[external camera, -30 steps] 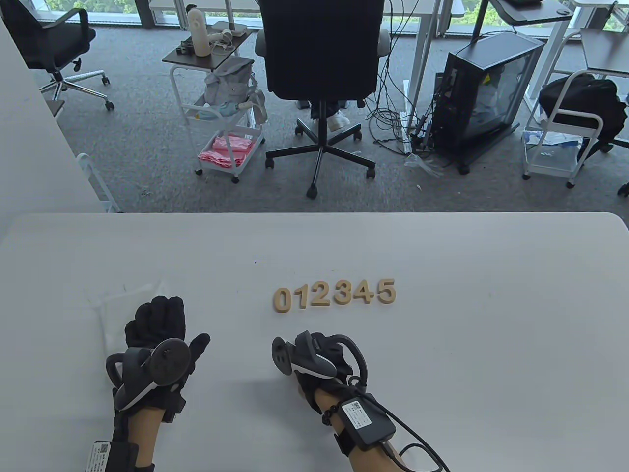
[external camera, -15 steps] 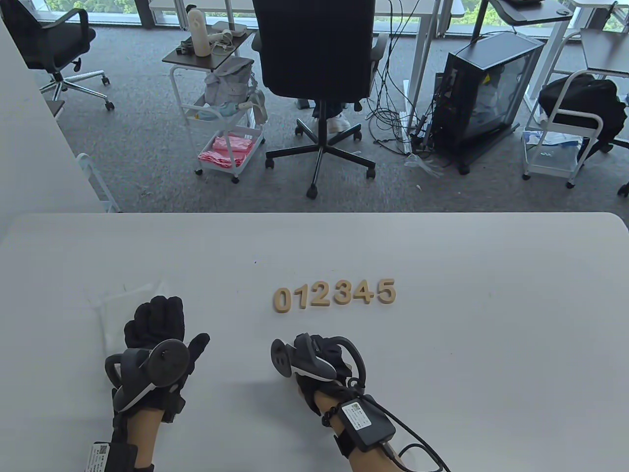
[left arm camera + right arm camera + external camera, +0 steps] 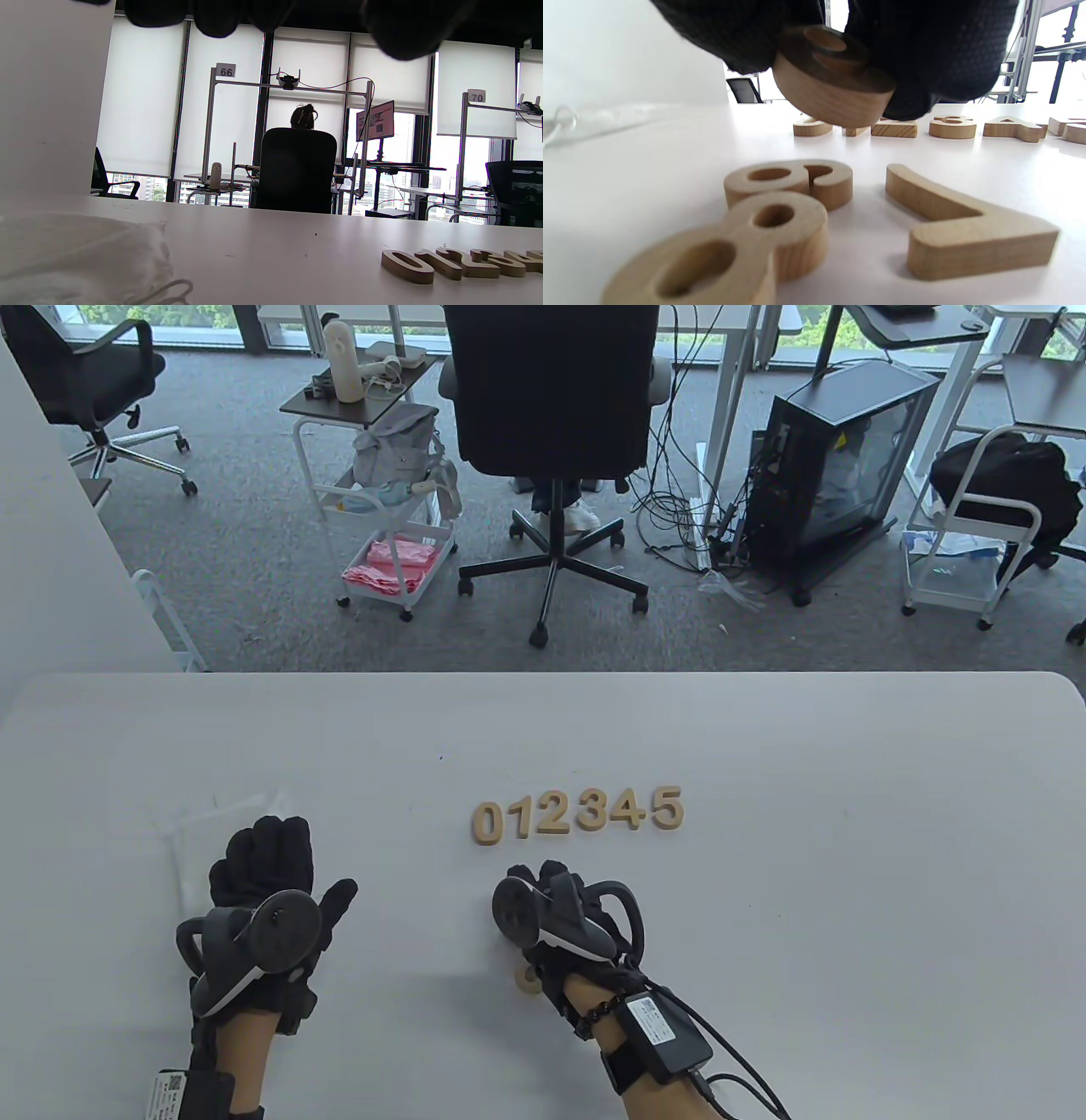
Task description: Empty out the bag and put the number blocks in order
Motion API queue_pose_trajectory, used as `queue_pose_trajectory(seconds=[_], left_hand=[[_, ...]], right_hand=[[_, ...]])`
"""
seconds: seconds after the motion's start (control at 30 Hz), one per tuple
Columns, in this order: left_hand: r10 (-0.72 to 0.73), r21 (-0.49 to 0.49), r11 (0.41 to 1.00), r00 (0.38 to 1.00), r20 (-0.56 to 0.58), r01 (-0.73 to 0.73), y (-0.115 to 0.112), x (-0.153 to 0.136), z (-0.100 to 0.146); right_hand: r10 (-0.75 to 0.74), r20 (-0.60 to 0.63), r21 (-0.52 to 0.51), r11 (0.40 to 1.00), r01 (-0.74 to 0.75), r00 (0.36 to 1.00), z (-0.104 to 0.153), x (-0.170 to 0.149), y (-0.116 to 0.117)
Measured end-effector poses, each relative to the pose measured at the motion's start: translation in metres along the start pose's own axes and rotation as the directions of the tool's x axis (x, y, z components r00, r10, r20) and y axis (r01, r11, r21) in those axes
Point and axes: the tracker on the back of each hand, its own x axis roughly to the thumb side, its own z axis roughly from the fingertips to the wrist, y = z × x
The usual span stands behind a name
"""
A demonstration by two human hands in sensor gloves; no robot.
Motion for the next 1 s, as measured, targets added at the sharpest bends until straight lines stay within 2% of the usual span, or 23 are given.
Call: queue_pose_trajectory(seconds=[0.27,0.6,1.0], left_hand=[[0.0,-0.007,1.0,1.0,-0.008,0.0,0.001,-0.001,0.0],[0.001,0.0,1.0,1.0,-0.009,-0.001,0.002,-0.002,0.0],[0.001,-0.001,1.0,1.0,-0.01,-0.001,0.002,-0.002,0.0]], right_hand=[[-0.133,-0.078,-0.092,0.988,0.126,0.988,0.008,-0.036,-0.031],[-0.274,-0.102,-0.205,0.946,0.249,0.956,0.019,-0.07,-0.06],[-0.302,-0.133,-0.381,0.895,0.233,0.944,0.032,-0.101,-0.079]])
